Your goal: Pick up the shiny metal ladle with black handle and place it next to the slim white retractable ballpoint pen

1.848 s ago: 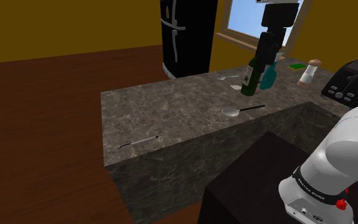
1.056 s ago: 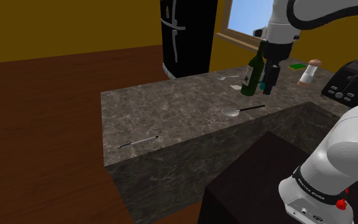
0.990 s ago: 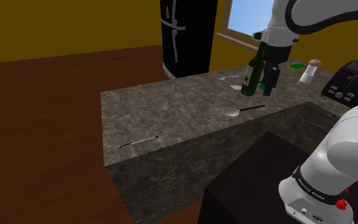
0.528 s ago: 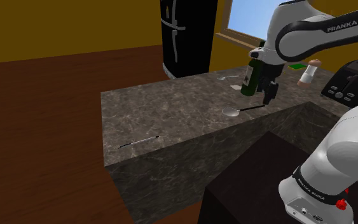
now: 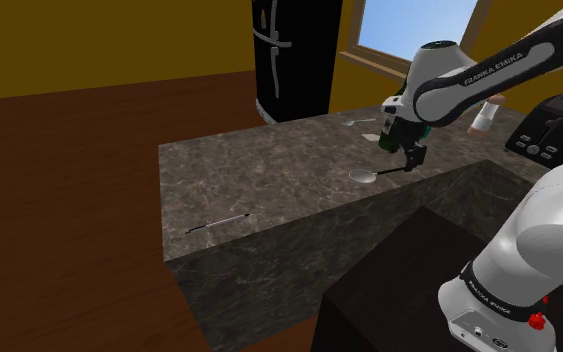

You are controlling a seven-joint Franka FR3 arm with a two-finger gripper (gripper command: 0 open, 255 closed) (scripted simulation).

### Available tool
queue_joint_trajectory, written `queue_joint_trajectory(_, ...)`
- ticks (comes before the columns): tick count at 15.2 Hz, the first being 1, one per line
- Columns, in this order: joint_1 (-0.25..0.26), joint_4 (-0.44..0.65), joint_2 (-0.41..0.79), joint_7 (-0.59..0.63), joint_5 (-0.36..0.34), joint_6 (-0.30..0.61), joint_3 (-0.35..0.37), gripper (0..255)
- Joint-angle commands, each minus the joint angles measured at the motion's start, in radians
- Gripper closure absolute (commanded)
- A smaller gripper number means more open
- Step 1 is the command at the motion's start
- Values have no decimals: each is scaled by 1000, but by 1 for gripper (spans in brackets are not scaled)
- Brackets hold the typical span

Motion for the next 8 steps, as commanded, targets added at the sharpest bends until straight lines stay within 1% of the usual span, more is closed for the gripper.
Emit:
queue_joint_trajectory(1, 24, 21, 95, -87, -3, 96, -48, 0)
queue_joint_trajectory(3, 57, 50, 198, -184, 24, 190, -95, 0)
queue_joint_trajectory(5, 96, 82, 306, -303, 88, 280, -138, 0)
queue_joint_trajectory(8, 103, 81, 365, -335, 133, 337, -146, 0)
